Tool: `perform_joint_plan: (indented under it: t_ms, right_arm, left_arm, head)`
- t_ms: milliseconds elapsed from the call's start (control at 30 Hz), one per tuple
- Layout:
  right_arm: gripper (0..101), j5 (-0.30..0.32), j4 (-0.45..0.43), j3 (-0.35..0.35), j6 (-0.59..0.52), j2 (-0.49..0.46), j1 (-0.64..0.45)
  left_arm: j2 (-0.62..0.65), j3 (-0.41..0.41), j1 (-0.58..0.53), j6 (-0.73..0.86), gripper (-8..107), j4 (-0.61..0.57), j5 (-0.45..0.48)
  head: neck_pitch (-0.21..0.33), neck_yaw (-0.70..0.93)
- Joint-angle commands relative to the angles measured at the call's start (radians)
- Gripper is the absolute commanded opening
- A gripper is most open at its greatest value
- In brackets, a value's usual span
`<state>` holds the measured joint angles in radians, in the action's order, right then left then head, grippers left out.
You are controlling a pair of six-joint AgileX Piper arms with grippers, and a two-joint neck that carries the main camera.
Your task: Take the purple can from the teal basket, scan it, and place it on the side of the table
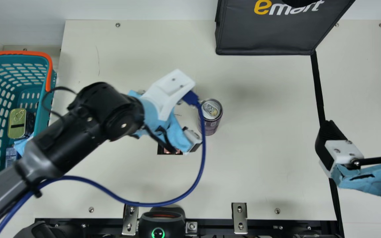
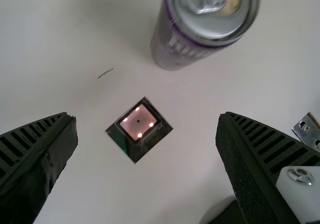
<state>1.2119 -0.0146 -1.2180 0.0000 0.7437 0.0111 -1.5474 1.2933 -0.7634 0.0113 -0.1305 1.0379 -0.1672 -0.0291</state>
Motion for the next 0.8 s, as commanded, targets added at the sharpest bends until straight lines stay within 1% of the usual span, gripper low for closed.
perform_joint_plan:
  t_ms: [0, 200, 367, 533, 767]
  right_arm:
    - [95, 0.000, 0.000, 0.000, 0.000, 0.000, 0.000]
    - [95, 0.000, 0.000, 0.000, 0.000, 0.000, 0.000]
    - [95, 0.000, 0.000, 0.000, 0.000, 0.000, 0.000]
    - [95, 0.000, 0.000, 0.000, 0.000, 0.000, 0.000]
    - [95, 0.000, 0.000, 0.000, 0.000, 0.000, 0.000]
  left_arm:
    - [0.071, -0.073, 0.026, -0.007, 90, 0.001, -0.006]
    - [0.214, -0.171, 0.124, -0.038, 90, 0.012, -0.012]
    - [0.328, -0.221, 0.230, -0.050, 90, 0.022, -0.001]
    - [0.431, -0.243, 0.351, -0.040, 90, 0.023, 0.022]
    - [0.547, -0.233, 0.511, -0.009, 90, 0.017, 0.058]
  head:
    - [0.029, 0.002]
    - [0.029, 0.002]
    - [0.029, 0.002]
    - [0.029, 0.002]
    - [0.029, 0.002]
